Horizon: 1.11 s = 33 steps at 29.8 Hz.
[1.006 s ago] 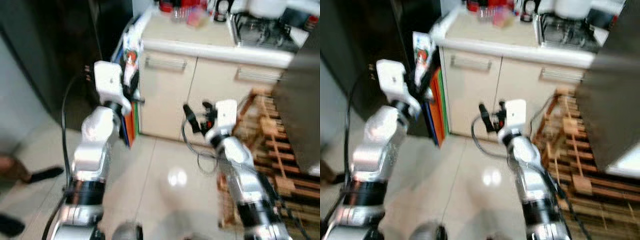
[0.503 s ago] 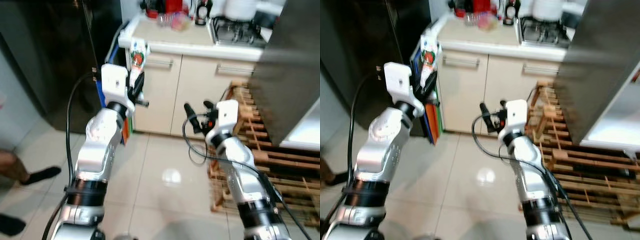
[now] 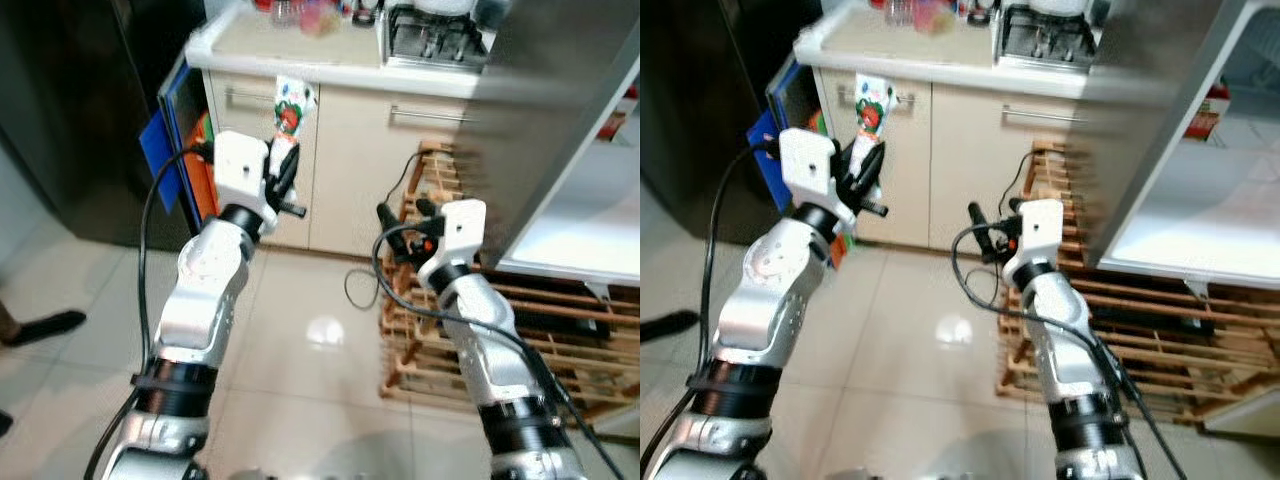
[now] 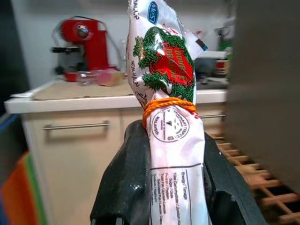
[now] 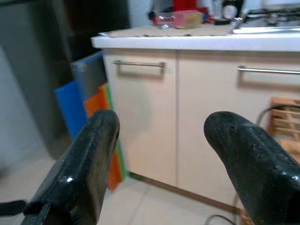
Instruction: Restocking fridge
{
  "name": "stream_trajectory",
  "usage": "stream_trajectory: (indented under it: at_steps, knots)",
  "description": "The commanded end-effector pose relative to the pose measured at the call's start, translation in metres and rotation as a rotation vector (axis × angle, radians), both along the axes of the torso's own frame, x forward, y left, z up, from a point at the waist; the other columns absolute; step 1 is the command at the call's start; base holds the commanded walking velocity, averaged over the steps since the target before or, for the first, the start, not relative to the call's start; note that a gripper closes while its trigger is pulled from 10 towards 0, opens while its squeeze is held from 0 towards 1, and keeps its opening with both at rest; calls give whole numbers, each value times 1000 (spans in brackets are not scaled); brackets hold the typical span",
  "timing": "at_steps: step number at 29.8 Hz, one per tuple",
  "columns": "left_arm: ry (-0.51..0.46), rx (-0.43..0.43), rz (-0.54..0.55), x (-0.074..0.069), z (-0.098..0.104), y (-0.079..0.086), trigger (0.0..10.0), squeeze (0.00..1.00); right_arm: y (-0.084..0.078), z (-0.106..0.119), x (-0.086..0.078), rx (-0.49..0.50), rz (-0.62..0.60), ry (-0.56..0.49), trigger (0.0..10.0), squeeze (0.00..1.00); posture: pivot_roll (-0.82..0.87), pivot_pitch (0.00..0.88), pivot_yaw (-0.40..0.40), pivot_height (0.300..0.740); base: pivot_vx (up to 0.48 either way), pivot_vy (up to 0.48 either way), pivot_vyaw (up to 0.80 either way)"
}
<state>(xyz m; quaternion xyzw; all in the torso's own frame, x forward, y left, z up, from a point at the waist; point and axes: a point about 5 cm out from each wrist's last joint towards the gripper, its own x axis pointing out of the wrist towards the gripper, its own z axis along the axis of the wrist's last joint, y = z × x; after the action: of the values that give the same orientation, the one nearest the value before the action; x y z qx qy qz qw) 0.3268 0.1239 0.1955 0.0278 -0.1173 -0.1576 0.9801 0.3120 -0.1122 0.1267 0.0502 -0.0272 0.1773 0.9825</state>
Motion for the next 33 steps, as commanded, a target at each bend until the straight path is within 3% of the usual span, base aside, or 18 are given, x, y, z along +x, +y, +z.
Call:
stream_trajectory:
  at_steps: [1,33]
  knots:
    - [-31,-2,-22,0,7,-8,0,0,-9,4,1,-19,-20,-17,10000,0,-28,13,-21,740,0,-472,0]
    - [-21,25,-41,5,3,-10,0,0,-5,1,1,-21,-15,-13,10000,0,-31,0,-3,740,0,-465,0]
